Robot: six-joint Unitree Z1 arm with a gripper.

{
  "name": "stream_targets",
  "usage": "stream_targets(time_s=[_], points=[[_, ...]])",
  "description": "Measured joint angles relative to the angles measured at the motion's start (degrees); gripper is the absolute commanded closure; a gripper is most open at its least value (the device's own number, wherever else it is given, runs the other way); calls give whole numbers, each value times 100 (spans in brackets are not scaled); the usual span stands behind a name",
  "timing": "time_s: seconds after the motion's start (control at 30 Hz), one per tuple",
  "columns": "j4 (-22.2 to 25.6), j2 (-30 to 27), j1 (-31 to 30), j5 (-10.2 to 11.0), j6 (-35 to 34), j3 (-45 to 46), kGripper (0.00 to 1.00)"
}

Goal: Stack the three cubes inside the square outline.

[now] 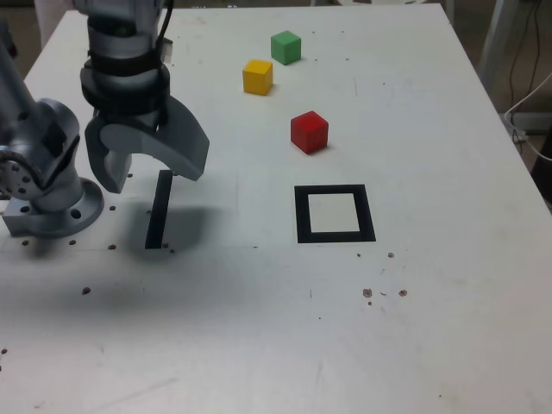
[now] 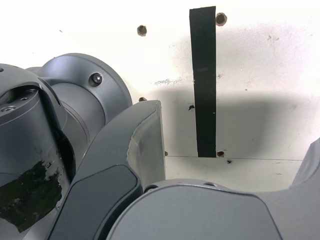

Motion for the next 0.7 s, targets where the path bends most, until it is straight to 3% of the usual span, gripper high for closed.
stream_targets(time_s=[0.7], points=[[51,68,0,38,0,-65,1]])
